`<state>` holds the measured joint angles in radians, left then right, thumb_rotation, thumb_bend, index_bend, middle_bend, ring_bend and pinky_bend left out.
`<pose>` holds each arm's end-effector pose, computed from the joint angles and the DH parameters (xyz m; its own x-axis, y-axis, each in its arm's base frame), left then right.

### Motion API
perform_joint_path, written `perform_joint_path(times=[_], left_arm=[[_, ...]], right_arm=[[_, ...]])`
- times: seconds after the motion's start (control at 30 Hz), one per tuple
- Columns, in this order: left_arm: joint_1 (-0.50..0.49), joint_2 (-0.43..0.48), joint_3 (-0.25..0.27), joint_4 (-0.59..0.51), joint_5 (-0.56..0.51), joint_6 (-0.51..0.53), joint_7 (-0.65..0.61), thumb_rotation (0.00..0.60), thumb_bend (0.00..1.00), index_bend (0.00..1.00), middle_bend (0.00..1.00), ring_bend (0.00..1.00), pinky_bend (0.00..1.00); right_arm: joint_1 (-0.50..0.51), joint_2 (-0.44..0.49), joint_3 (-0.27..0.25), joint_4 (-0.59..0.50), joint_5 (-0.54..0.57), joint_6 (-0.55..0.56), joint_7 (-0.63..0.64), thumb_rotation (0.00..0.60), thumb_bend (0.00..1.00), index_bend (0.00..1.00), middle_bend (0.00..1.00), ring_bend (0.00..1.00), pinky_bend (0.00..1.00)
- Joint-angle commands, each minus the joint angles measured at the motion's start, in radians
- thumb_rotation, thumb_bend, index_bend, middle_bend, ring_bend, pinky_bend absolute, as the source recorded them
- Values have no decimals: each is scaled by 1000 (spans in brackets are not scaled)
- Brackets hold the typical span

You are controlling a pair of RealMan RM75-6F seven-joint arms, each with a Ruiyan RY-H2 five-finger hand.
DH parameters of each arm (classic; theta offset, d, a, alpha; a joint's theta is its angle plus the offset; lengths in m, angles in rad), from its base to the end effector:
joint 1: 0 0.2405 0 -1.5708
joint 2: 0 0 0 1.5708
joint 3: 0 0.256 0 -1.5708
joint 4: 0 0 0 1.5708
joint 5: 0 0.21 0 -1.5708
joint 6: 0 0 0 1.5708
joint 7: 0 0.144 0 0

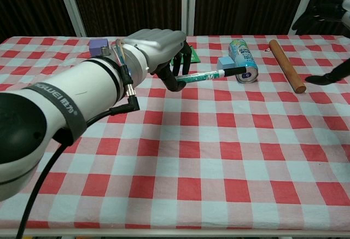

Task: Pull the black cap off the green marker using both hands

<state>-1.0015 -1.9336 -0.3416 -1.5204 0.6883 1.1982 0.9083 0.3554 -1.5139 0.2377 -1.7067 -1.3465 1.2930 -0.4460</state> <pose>-0.0069 0.3193 -0.0914 0.4707 0.2323 0.8512 0.8565 -0.3518 -0.3776 -0.1816 -0.2705 0.0427 0.3198 -0.0025 0.9475 -0.9313 -0.1848 0.3139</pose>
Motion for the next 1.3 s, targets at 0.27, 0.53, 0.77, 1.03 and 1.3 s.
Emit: perform_joint_path(times=[0.27, 0.53, 0.77, 1.03, 1.3], left_arm=[[-18, 20, -12, -41, -18, 23, 26, 600, 412, 560, 567, 500, 563], [-24, 35, -11, -64, -31, 38, 38, 600, 413, 559, 567, 500, 563], [-28, 42, -8, -79, -42, 49, 43, 600, 412, 559, 567, 500, 563], [-33, 42, -4, -95, -51, 59, 43, 600, 412, 559, 567, 500, 563], [-36, 47, -3, -112, -60, 64, 40, 600, 413, 559, 567, 500, 563]], right_arm=[[160, -89, 55, 50, 62, -120, -110, 600, 33, 359, 312, 65, 156], [212, -136, 48, 103, 119, -149, -142, 600, 41, 392, 332, 81, 167], [229, -158, 35, 137, 130, -137, -141, 600, 87, 420, 361, 110, 185], [241, -172, 27, 164, 116, -112, -115, 600, 107, 463, 400, 140, 202], [246, -181, 13, 182, 112, -98, -99, 600, 135, 494, 442, 176, 221]])
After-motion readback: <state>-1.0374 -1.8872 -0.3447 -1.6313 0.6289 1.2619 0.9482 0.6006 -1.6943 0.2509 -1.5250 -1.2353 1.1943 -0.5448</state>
